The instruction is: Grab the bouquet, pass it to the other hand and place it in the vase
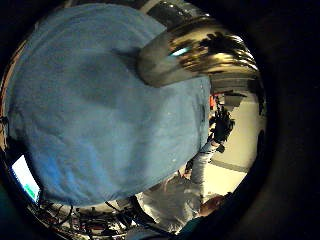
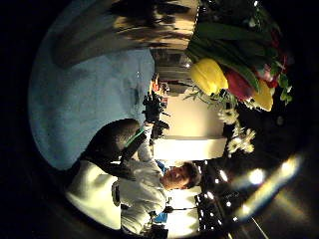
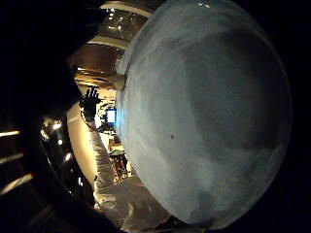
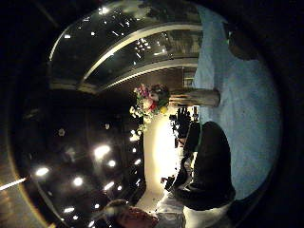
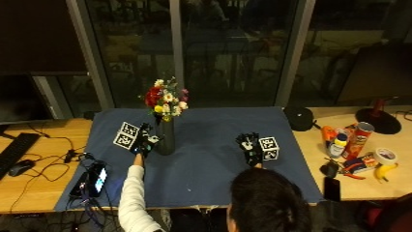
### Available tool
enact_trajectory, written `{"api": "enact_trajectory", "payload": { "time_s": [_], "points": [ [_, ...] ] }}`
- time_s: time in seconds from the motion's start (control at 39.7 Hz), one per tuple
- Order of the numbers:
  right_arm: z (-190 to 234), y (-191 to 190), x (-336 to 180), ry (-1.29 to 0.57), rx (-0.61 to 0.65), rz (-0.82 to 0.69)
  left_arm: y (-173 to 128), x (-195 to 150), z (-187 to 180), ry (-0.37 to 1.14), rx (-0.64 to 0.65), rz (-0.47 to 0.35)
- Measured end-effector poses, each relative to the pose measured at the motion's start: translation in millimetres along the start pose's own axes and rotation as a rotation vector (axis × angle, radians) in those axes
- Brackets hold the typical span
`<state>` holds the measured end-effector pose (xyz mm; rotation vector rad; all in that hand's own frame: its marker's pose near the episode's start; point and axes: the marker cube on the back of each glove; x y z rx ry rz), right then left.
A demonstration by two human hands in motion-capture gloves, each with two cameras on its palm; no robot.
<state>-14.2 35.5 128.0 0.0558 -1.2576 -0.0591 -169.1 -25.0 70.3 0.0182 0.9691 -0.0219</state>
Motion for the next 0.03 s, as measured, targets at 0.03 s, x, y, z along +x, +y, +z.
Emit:
{"api": "enact_trajectory", "payload": {
  "time_s": [0.03],
  "points": [
    [-1.4,-0.3,1.2,-0.002,0.003,0.005,-0.1,-0.1,-0.2,-0.001,-0.001,-0.004]
  ]
}}
